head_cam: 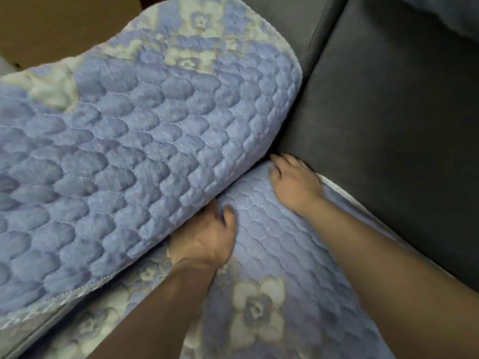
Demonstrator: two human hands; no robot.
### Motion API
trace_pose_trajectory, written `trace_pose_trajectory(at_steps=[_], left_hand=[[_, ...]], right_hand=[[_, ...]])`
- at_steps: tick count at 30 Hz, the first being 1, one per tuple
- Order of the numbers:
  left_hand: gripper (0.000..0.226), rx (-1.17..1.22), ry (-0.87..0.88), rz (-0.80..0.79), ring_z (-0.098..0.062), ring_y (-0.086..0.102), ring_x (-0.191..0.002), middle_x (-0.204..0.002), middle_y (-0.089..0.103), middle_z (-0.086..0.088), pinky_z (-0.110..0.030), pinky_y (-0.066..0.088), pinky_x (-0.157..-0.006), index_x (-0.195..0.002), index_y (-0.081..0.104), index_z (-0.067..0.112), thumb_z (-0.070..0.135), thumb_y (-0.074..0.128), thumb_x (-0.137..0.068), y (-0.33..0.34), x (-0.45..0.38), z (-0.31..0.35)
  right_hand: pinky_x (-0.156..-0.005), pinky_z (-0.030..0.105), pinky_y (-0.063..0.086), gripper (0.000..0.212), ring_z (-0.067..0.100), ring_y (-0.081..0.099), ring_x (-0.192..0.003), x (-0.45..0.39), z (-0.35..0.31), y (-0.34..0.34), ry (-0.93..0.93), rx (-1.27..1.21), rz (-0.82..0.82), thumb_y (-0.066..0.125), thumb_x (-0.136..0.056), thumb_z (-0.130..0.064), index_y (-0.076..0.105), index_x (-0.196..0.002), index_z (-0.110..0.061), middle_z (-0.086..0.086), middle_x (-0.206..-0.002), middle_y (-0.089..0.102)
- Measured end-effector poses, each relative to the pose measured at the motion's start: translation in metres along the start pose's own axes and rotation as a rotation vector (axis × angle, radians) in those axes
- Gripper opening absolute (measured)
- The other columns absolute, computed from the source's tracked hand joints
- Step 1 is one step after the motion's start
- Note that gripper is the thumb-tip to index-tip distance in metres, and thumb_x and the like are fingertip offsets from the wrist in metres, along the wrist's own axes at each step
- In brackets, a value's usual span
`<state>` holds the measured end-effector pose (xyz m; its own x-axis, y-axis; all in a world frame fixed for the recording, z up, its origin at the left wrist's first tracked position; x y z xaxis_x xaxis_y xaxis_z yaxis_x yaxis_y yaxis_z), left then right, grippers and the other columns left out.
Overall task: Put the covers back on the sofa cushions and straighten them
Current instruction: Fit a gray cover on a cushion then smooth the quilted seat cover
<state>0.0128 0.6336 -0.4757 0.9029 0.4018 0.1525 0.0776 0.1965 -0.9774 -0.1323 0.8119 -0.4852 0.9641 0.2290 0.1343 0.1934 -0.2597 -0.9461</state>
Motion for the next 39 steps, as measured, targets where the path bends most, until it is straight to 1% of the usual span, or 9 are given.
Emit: trace_pose_trajectory(at_steps=[3, 6, 9, 13, 21, 24, 31, 35, 39], left_hand=[[0.047, 0.013, 0.019, -0.086, -0.040, 0.065, -0.093, -0.102, 0.069, -0.019, -0.046, 0.057, -0.077, -0.114, 0.058, 0.011, 0.046, 0.029, -0.102, 0.007, 0.006, 0.004], [0.041, 0.006, 0.038, 0.073, -0.044, 0.058, -0.106, -0.119, 0.061, -0.022, -0.053, 0.049, -0.087, -0.125, 0.051, 0.007, 0.028, 0.025, -0.102, 0.000, 0.023, 0.016], [0.055, -0.042, 0.429, 0.079, -0.039, 0.034, -0.141, -0.150, 0.043, -0.014, -0.053, 0.030, -0.112, -0.146, 0.043, 0.008, 0.028, 0.032, -0.096, -0.001, 0.065, 0.102], [0.068, -0.095, 0.809, -0.169, -0.020, 0.010, -0.153, -0.166, 0.019, 0.001, -0.041, 0.008, -0.124, -0.158, 0.024, 0.022, 0.051, 0.012, -0.098, 0.029, 0.071, 0.234], [0.067, -0.453, 0.765, -0.302, -0.029, 0.052, -0.129, -0.140, 0.058, -0.007, -0.042, 0.035, -0.111, -0.133, 0.060, 0.025, 0.057, 0.013, -0.096, 0.066, -0.003, 0.308], [0.048, -0.562, 0.719, -0.111, -0.032, 0.058, -0.117, -0.122, 0.068, -0.008, -0.044, 0.040, -0.104, -0.120, 0.069, 0.022, 0.038, 0.029, -0.099, 0.060, 0.018, 0.317], [0.061, -0.301, 0.583, -0.252, -0.033, -0.010, -0.152, -0.167, -0.010, 0.003, -0.068, 0.003, -0.115, -0.156, -0.009, 0.037, 0.055, 0.005, -0.099, 0.059, 0.144, 0.236], [0.061, -0.252, 0.639, -0.261, -0.037, 0.004, -0.152, -0.168, 0.004, -0.007, -0.070, 0.013, -0.113, -0.158, 0.007, 0.037, 0.052, 0.019, -0.100, 0.043, 0.242, 0.150], [0.061, -0.202, 0.638, -0.269, -0.044, 0.008, -0.150, -0.166, 0.011, -0.015, -0.073, 0.014, -0.110, -0.158, 0.022, 0.034, 0.052, 0.030, -0.099, 0.029, 0.369, 0.084]], right_hand=[[-0.123, 0.044, 0.009, 0.059, 0.023, 0.014, -0.149, 0.094, 0.065, -0.006, 0.158, 0.037, -0.072, 0.024, -0.100, -0.055, 0.015, -0.156, -0.038, 0.000, -0.165, 0.013], [-0.120, 0.049, 0.014, 0.064, 0.025, 0.018, -0.147, 0.211, 0.179, -0.028, 0.492, 0.077, -0.059, 0.014, -0.094, -0.067, 0.012, -0.153, -0.040, 0.002, -0.162, 0.020], [-0.117, 0.049, 0.023, 0.067, 0.026, 0.030, -0.141, 0.301, 0.252, -0.054, 0.677, 0.164, -0.042, 0.008, -0.092, -0.069, 0.019, -0.150, -0.038, 0.002, -0.155, 0.032], [-0.118, 0.043, 0.024, 0.063, 0.023, 0.036, -0.140, 0.299, 0.285, -0.057, 0.685, 0.106, -0.088, 0.023, -0.096, -0.064, 0.033, -0.150, -0.031, 0.001, -0.152, 0.042], [-0.083, 0.041, 0.047, 0.052, 0.033, 0.065, -0.087, 0.270, 0.300, -0.051, 0.610, 0.224, 0.120, 0.028, -0.094, -0.047, 0.069, -0.089, -0.017, 0.011, -0.091, 0.072], [-0.081, 0.040, 0.047, 0.047, 0.034, 0.064, -0.080, 0.271, 0.304, -0.052, 0.616, 0.213, 0.158, 0.033, -0.095, -0.041, 0.069, -0.080, -0.015, 0.011, -0.083, 0.071], [-0.105, 0.057, 0.035, 0.037, 0.041, 0.045, -0.115, 0.294, 0.278, -0.069, 0.695, 0.197, 0.189, 0.045, -0.091, -0.022, 0.058, -0.122, -0.007, 0.019, -0.125, 0.053], [-0.122, 0.052, 0.011, 0.055, 0.035, 0.018, -0.147, 0.386, 0.225, -0.037, 0.571, 0.030, 0.089, 0.027, -0.102, -0.039, 0.028, -0.153, -0.020, 0.010, -0.161, 0.023], [-0.121, 0.053, 0.013, 0.059, 0.032, 0.008, -0.152, 0.537, 0.195, -0.009, 0.562, -0.028, -0.027, 0.022, -0.103, -0.045, 0.018, -0.158, -0.025, 0.007, -0.166, 0.010]])
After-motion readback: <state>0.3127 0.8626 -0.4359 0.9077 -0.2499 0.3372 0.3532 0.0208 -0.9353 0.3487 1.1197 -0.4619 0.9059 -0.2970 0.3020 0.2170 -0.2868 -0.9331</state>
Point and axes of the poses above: each hand's wrist, its own x-axis away from the middle knuckle, its own y-axis out of the palm, z = x × y, the point moved 9 cm from there along -x, towards the middle knuckle
